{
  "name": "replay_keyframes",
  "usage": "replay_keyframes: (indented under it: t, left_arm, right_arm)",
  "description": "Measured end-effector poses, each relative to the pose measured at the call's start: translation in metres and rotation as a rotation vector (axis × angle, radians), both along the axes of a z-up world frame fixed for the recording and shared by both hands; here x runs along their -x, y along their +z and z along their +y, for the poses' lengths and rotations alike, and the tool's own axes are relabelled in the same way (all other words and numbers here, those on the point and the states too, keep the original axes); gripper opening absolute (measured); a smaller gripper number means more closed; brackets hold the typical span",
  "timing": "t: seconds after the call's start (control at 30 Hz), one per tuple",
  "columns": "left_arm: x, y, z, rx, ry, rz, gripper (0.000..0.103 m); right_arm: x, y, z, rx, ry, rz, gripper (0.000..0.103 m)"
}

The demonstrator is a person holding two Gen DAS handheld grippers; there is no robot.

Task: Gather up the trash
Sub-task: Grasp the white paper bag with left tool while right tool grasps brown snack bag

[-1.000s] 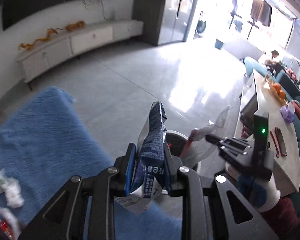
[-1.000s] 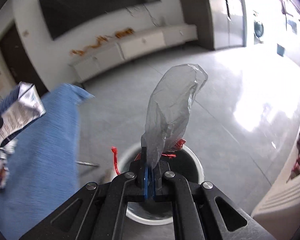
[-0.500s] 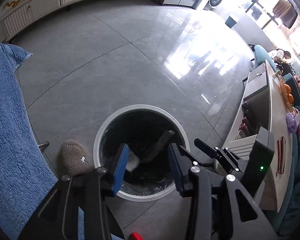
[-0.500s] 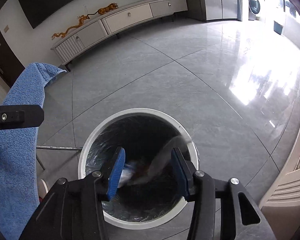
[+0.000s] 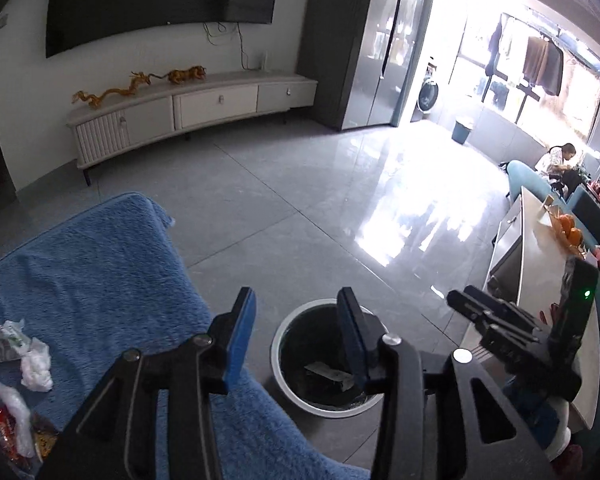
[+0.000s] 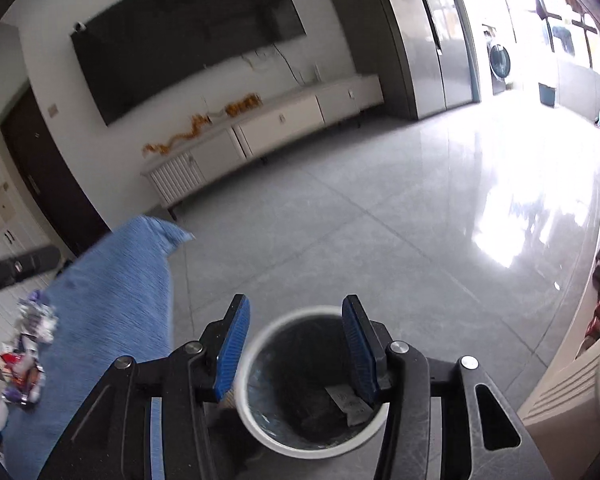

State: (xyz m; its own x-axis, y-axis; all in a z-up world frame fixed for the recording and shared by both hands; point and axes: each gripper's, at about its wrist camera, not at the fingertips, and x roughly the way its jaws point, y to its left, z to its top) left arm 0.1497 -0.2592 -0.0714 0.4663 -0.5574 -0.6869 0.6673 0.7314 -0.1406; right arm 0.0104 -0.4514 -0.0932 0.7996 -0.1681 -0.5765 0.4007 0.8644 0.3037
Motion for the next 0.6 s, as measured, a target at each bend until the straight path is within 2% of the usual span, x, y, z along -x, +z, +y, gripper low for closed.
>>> replay_keyframes:
  t: [0.2, 0.37, 0.6]
  left_arm:
    - [0.018, 0.033, 0.104, 0.052, 0.121, -0.100, 0.046]
    - [0.028, 0.047, 0.199, 0.066, 0.267, -0.173, 0.055]
    - [0.043, 0.035, 0.321, 0.056, 0.507, -0.192, 0.056]
  right_arm:
    - [0.007, 0.065, 0.050, 0.060, 0.085, -0.124, 0.046]
    - [-0.003, 0.100, 0.103, 0.100, 0.214, -0.168, 0.046]
    - [-0.031, 0.107, 0.161, 0.112, 0.384, -0.171, 0.046]
